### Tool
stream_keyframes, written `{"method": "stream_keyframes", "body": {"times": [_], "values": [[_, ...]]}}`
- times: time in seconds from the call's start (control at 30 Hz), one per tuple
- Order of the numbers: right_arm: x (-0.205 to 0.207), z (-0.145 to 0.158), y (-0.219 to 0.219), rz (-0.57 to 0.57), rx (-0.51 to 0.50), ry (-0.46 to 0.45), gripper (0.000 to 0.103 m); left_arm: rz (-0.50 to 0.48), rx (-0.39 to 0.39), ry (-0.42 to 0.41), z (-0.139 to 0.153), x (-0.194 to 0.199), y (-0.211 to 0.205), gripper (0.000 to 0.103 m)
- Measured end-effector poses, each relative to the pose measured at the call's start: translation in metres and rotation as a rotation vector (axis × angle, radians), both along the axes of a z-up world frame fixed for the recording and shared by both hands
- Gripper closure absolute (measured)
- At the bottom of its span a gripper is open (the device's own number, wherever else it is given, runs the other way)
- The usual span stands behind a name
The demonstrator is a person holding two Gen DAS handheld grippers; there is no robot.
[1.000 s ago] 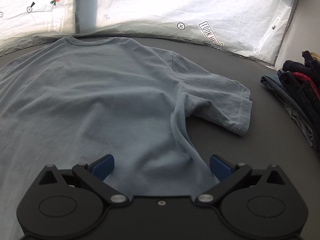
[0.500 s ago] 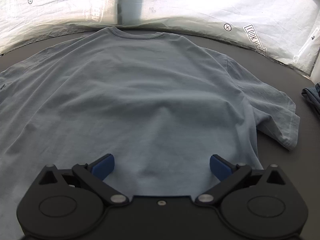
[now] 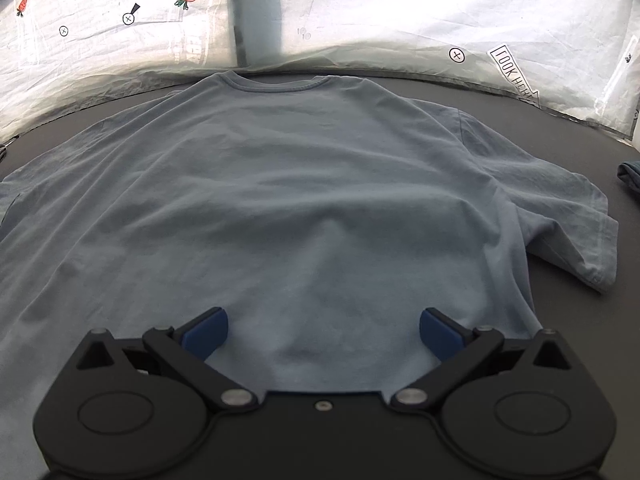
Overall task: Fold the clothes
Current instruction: 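Pinch the sleeve hem with the left gripper, tug it flat, release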
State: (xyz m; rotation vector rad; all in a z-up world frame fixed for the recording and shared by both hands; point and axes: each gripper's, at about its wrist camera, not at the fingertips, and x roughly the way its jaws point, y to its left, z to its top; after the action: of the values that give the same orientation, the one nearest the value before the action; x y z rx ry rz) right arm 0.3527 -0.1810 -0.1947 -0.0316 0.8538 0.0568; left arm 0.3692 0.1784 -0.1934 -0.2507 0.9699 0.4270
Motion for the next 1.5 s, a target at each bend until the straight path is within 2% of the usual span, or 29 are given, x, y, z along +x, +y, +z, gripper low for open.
{"method": "stream_keyframes", "body": {"times": [0.07,0.23,0.37,0.53,0.67,0.73,0.77,0.8,0.87,1.03,1.13,1.23,1.43,1.47,1.5], "values": [[0.0,0.0,0.0,0.002,0.001,-0.01,0.0,-0.022,0.048,0.006,-0.002,-0.005,-0.012,0.021],[0.0,-0.001,-0.001,0.011,0.003,-0.024,0.0,0.018,-0.002,-0.01,0.001,-0.008,-0.006,0.022],[-0.001,-0.001,-0.002,0.015,0.005,-0.035,0.0,0.085,-0.157,-0.12,0.01,-0.013,0.014,0.039],[-0.001,-0.001,-0.002,0.015,0.007,-0.049,0.0,0.187,-0.329,-0.192,0.015,-0.013,0.044,0.039],[-0.001,-0.002,-0.002,0.012,0.007,-0.057,0.0,0.203,-0.349,-0.189,0.012,-0.004,0.055,0.04],[-0.002,-0.002,-0.002,0.01,0.008,-0.062,0.0,0.186,-0.344,-0.2,0.012,0.0,0.055,0.058],[-0.002,-0.002,-0.002,0.01,0.008,-0.064,0.0,0.174,-0.336,-0.196,0.012,0.002,0.052,0.081],[-0.002,-0.002,-0.002,0.01,0.008,-0.066,0.0,0.164,-0.325,-0.186,0.011,0.004,0.049,0.092],[-0.002,-0.002,-0.002,0.009,0.009,-0.069,0.0,0.142,-0.301,-0.172,0.011,0.006,0.043,0.097],[-0.003,-0.002,-0.002,0.009,0.009,-0.073,0.0,0.045,-0.218,-0.174,0.024,-0.009,0.021,0.098],[-0.004,-0.003,-0.001,0.008,0.01,-0.078,0.0,0.003,-0.184,-0.124,0.016,-0.017,0.01,0.097],[-0.003,-0.002,-0.001,0.008,0.01,-0.074,0.0,-0.023,-0.126,-0.125,0.01,-0.023,0.0,0.096],[0.01,0.007,-0.001,0.012,0.005,0.021,0.0,-0.025,-0.05,-0.084,0.009,-0.014,-0.002,0.085],[0.013,0.009,-0.002,0.019,0.004,0.043,0.007,-0.022,-0.036,-0.075,0.009,-0.013,-0.003,0.08],[0.01,0.014,-0.005,-0.003,-0.011,0.01,0.014,-0.018,-0.025,-0.066,0.009,-0.013,-0.002,0.075]]}}
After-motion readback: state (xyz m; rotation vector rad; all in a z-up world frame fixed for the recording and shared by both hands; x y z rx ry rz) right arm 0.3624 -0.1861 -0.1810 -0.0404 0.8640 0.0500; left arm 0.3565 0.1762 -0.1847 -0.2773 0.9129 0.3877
